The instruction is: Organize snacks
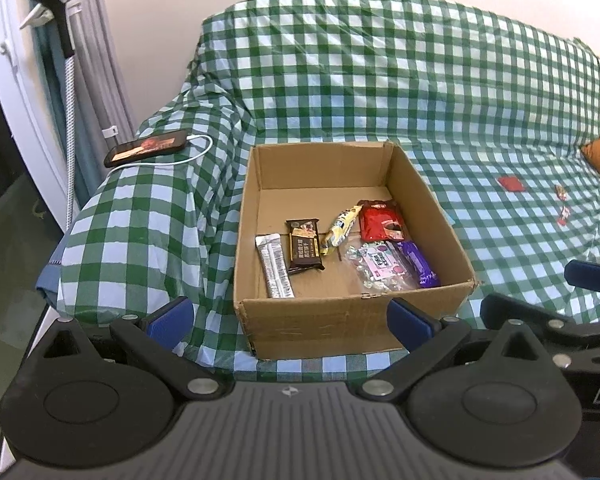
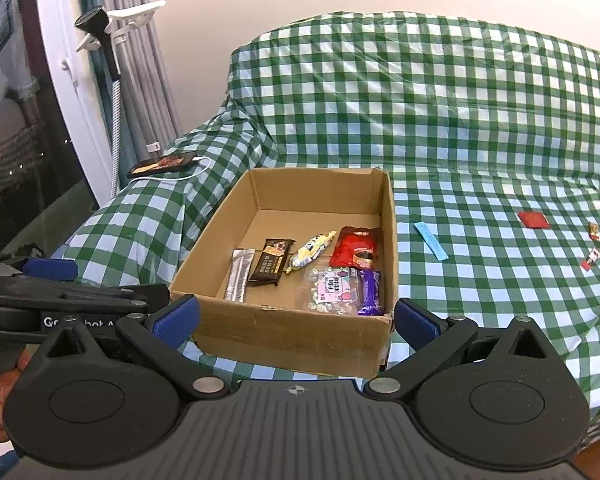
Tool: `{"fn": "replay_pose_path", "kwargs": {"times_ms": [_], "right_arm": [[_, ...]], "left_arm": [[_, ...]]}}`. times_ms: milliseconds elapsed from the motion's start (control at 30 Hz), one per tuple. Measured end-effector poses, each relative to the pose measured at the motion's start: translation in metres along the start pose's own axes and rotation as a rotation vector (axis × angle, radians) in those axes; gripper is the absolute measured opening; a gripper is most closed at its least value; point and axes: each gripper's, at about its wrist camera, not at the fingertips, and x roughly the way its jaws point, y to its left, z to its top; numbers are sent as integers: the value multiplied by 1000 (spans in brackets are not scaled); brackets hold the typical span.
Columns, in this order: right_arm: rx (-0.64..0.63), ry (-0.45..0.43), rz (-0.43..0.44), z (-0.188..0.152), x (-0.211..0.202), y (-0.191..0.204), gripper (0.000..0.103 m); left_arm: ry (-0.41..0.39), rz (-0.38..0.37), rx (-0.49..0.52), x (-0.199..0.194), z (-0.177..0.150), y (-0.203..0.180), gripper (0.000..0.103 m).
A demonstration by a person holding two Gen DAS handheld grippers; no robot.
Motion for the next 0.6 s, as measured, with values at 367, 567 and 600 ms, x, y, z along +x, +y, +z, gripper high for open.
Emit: {"fn": "replay_pose_path", "kwargs": {"times_ms": [367,567,600], "right_arm": [[192,-92,-124,-1,-3,-79,103],[294,-116,-277,2,-5,-160,103],[308,-124,-302,3,-5,-176,103]], "left_arm": [[87,-63,14,34,43,-48,103],[118,-178,44,65,92,-114,103],[131,-201,47,73,102,-127,103]]}}
